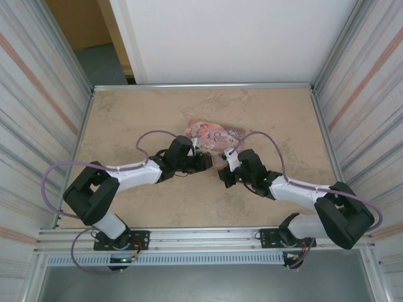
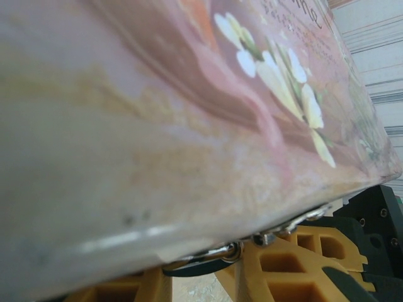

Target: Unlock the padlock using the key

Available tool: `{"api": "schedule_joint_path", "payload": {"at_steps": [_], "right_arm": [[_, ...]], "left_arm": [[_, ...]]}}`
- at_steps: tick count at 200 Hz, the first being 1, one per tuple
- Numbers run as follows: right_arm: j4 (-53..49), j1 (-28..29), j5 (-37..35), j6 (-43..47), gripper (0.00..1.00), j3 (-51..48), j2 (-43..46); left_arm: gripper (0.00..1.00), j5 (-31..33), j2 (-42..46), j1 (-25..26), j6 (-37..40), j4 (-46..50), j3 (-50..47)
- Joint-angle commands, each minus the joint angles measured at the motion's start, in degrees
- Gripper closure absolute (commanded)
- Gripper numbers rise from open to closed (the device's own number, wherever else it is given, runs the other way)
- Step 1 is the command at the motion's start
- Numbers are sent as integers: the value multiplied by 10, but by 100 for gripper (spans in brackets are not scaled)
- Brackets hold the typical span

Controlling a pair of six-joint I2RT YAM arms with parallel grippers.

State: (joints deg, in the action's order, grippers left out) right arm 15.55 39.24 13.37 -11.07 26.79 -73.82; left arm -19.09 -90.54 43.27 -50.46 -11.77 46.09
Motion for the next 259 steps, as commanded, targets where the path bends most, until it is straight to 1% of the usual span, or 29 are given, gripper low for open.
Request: {"api": "schedule_joint_path", "payload": {"at_steps": [1, 84, 155, 220, 259], "right_arm": [[23, -2, 11, 5, 100, 21, -10], [54, -4, 14, -5, 100, 23, -28], [60, -15, 8, -11, 100, 17, -23], [77, -21, 23, -19, 100, 5, -12], [118, -29, 31, -42, 100, -4, -11]], "left_arm": [[100, -25, 19, 6, -9, -19, 21], [100, -26, 18, 5, -10, -20, 20], [100, -26, 19, 7, -11, -21, 19], [100, -28, 13, 6, -14, -24, 19], [100, -31, 12, 8, -16, -25, 22]]}}
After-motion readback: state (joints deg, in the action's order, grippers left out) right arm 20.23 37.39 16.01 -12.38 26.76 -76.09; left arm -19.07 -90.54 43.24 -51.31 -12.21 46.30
